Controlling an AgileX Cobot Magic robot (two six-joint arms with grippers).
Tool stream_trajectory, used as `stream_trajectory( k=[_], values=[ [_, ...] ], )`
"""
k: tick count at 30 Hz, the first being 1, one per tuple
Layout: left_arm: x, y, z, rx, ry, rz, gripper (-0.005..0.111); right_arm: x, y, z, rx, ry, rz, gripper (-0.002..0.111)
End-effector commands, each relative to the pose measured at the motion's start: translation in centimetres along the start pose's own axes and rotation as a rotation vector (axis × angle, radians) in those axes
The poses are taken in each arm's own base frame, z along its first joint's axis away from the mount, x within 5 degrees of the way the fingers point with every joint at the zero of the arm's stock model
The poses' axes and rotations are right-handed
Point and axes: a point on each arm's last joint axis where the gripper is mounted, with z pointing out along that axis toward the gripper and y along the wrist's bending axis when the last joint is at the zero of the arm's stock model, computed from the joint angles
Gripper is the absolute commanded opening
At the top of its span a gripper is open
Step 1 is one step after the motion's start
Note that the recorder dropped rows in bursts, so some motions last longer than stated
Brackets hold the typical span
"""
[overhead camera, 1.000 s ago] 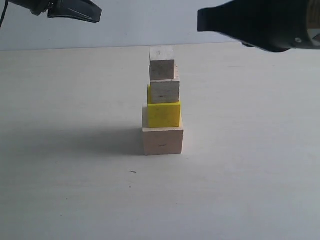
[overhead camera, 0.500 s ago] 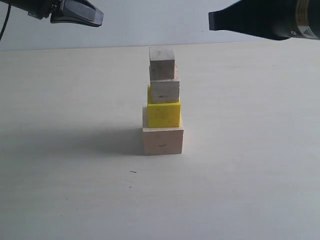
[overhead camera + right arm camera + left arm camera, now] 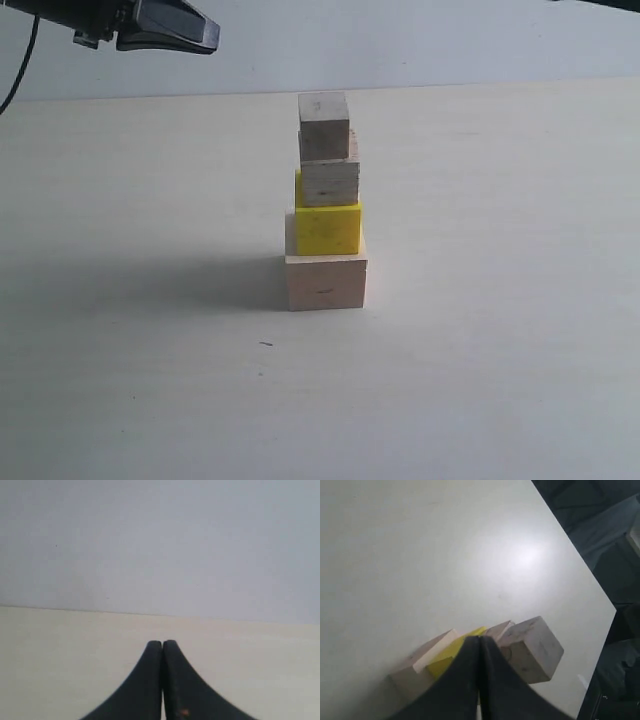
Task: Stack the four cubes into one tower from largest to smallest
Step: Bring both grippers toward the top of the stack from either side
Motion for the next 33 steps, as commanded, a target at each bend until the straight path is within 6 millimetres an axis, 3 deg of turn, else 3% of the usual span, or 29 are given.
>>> stream_trajectory(
  k=[1, 10, 14, 17, 23, 29, 33],
  values=[
    [-0.1, -0.2, 0.2, 0.012, -0.016, -0.008, 0.0, 0.9, -0.9, 2.4, -0.137, 0.035, 0.2, 0.0],
    [0.7, 0.3, 1.1, 0.004, 0.053, 0.002, 0.0, 6.4, 1.8, 8.2, -0.321, 0.26, 0.416, 0.0],
    [1.4, 1.0, 1.7, 0.013, 0.077, -0.033, 0.0, 8.5, 3.4, 9.4, -0.429, 0.379, 0.554, 0.0],
    [1.8, 1.4, 2.1, 0.011, 0.092, -0.043, 0.0, 9.6, 4.0, 9.9, -0.473, 0.426, 0.548, 0.0],
    [2.2, 1.3, 2.5, 0.074, 0.068, -0.052, 0.0, 9.9, 4.7, 9.2, -0.726, 0.522, 0.654, 0.0],
    [2.5, 0.5, 3.0, 0.109, 0.093, -0.004, 0.0, 9.6, 3.1, 9.3, -0.727, 0.501, 0.706, 0.0],
    [2.8, 0.0, 4.0, 0.125, 0.115, 0.022, 0.0, 9.2, 2.9, 8.8, -0.834, 0.502, 0.738, 0.0]
  ],
)
